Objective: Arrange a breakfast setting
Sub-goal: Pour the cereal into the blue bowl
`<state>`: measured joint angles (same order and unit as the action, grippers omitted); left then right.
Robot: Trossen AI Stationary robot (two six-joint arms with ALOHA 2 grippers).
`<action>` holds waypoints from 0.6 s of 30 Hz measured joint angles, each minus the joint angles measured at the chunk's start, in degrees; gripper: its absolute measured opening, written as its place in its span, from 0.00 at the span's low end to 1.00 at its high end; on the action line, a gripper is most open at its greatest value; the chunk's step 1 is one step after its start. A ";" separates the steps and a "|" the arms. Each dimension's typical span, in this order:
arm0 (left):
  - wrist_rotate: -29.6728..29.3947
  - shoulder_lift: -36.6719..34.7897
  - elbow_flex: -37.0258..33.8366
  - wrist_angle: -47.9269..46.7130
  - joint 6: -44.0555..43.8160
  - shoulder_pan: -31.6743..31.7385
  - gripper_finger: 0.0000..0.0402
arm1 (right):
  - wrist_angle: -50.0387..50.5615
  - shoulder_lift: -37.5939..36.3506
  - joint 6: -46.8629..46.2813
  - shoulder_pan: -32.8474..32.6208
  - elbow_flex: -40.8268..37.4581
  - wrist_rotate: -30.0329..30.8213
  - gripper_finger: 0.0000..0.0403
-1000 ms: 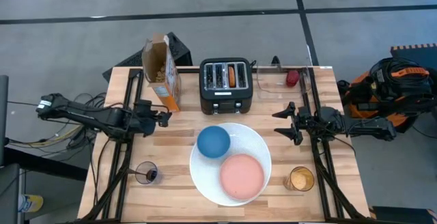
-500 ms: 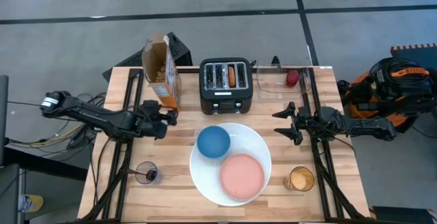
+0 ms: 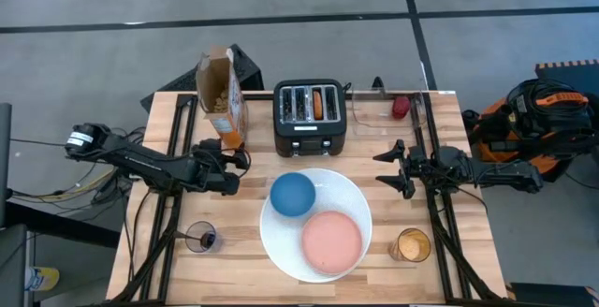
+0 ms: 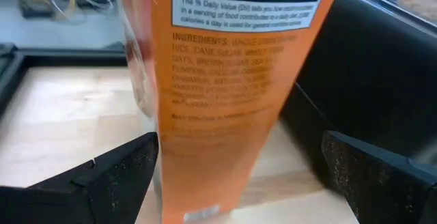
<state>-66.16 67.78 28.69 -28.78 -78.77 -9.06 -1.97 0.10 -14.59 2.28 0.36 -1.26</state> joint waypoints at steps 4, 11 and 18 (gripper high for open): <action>-0.70 3.43 0.00 0.73 -2.21 1.50 1.00 | 0.02 0.02 0.00 0.00 0.00 0.00 0.88; -6.54 9.24 -0.01 3.26 -2.08 2.50 1.00 | 0.02 0.00 0.00 0.00 0.00 0.00 0.88; -14.90 15.71 -0.02 3.31 -8.64 3.26 1.00 | 0.00 0.00 0.00 0.01 0.01 0.00 0.88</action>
<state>-81.06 83.50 28.67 -25.47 -87.41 -5.80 -1.98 0.10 -14.59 2.29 0.37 -1.26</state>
